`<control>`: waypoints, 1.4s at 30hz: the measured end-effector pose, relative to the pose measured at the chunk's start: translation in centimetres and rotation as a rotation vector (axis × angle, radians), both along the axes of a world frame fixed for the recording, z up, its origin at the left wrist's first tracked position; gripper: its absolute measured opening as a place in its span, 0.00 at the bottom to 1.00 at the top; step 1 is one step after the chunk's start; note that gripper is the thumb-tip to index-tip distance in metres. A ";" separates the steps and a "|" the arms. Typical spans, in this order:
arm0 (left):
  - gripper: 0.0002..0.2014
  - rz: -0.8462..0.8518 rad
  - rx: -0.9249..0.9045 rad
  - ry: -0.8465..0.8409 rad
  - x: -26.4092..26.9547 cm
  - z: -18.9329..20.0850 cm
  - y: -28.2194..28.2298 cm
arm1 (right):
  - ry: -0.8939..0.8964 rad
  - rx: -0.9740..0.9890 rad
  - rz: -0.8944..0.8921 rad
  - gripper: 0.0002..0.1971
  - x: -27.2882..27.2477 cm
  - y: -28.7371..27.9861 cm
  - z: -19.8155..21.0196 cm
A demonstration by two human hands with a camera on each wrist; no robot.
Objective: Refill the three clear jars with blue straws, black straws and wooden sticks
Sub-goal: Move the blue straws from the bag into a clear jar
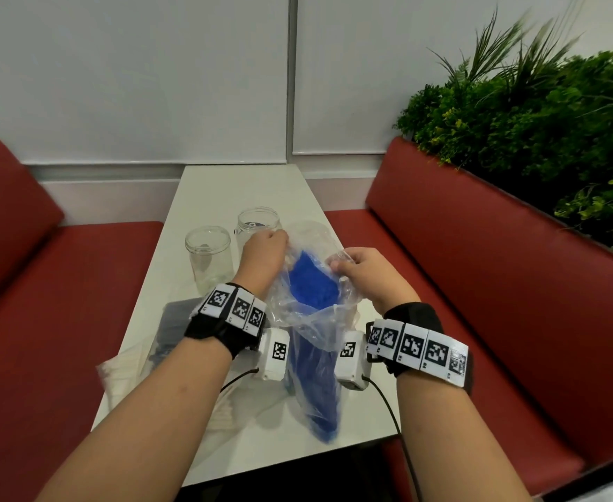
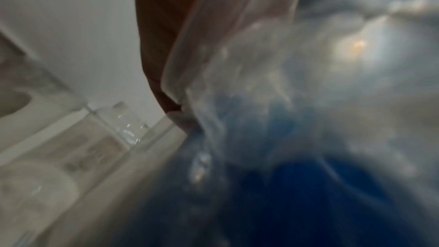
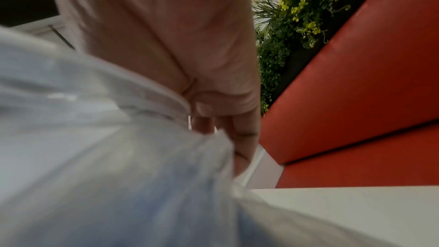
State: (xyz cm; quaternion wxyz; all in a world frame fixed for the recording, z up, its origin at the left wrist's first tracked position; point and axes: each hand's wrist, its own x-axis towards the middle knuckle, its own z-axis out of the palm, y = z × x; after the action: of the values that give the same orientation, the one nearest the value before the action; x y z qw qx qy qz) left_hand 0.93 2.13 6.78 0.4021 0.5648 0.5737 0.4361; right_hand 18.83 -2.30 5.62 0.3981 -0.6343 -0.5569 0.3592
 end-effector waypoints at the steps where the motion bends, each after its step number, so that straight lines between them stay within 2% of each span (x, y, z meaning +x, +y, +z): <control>1: 0.13 -0.006 -0.082 -0.089 0.0 -0.2 -0.1 | 0.019 0.009 -0.031 0.07 0.0 0.2 -0.2; 5: 0.09 -0.091 -0.348 -0.397 -0.6 -1.2 -0.2 | 0.232 0.025 -0.130 0.07 -0.1 0.8 -1.6; 6: 0.11 -0.116 -0.407 -0.463 -0.9 -1.5 -0.3 | 0.260 0.034 -0.164 0.06 -0.2 0.8 -2.0; 8: 0.17 -0.170 -0.532 -0.586 -1.5 -2.3 -0.6 | 0.250 0.055 -0.227 0.05 -0.1 0.8 -2.8; 11: 0.19 -0.269 -0.689 -0.759 -2.0 -3.7 -1.4 | 0.088 0.053 -0.239 0.02 0.0 0.8 -3.7; 13: 0.19 -0.251 -0.679 -0.816 -2.0 -4.1 -1.5 | -0.029 0.016 -0.186 0.04 0.3 0.6 -3.6; 15: 0.16 -0.108 -0.551 -0.790 -1.9 -4.5 -0.9 | -0.102 -0.038 -0.144 0.06 0.8 0.1 -2.9; 19: 0.16 -0.004 -0.415 -0.904 -0.9 -4.6 -0.7 | 0.037 -0.230 -0.022 0.24 1.4 -1.1 -0.7; 20: 0.16 0.018 -0.392 -0.945 -0.7 -4.7 -1.0 | 0.068 -0.265 0.003 0.26 1.6 -1.3 -0.3; 21: 0.18 0.013 -0.387 -1.046 -0.5 -4.8 -1.2 | 0.082 -0.285 0.019 0.25 1.8 -1.4 -0.1; 23: 0.19 -0.013 -0.391 -1.190 -0.4 -4.9 -1.6 | 0.089 -0.301 0.030 0.15 2.3 -1.5 0.1; 25: 0.18 -0.042 -0.387 -1.235 -0.3 -4.6 -1.7 | 0.075 -0.305 0.021 0.08 3.0 -1.1 -0.3; 27: 0.16 -0.012 -0.410 -1.222 -0.4 -4.4 -1.7 | 0.023 -0.291 -0.042 0.08 3.6 -0.5 -0.9; 29: 0.16 0.005 -0.437 -1.092 -0.7 -4.2 -1.8 | 0.037 -0.267 -0.136 0.11 3.8 0.0 -1.7; 32: 0.17 -0.033 -0.395 -0.745 -1.2 -4.3 -2.0 | 0.219 -0.229 -0.244 0.17 3.9 0.4 -3.3; 34: 0.13 -0.052 -0.346 -0.460 -1.3 -3.8 -2.5 | 0.355 -0.190 -0.304 0.20 3.6 0.5 -4.3; 35: 0.13 -0.081 -0.336 -0.377 -1.3 -3.3 -2.7 | 0.401 -0.163 -0.335 0.20 3.4 0.6 -4.6; 36: 0.19 -0.127 -0.345 -0.330 -1.3 -2.9 -2.9 | 0.431 -0.135 -0.358 0.21 3.1 0.8 -4.8; 38: 0.32 -0.248 -0.421 -0.315 -1.1 -2.0 -3.0 | 0.448 -0.108 -0.354 0.20 2.6 0.9 -4.7; 39: 0.34 -0.309 -0.451 -0.340 -0.9 -1.6 -3.1 | 0.437 -0.109 -0.327 0.21 2.2 0.9 -4.5; 42: 0.32 -0.350 -0.445 -0.454 0.0 -1.6 -3.4 | 0.344 -0.074 -0.247 0.23 1.6 0.6 -4.3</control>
State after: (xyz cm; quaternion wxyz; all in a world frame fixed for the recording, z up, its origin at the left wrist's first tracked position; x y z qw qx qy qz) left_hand 0.97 -1.23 5.20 0.7010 0.4418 0.4454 0.3393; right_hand 20.40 -1.70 1.36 0.5046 -0.6413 -0.3851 0.4310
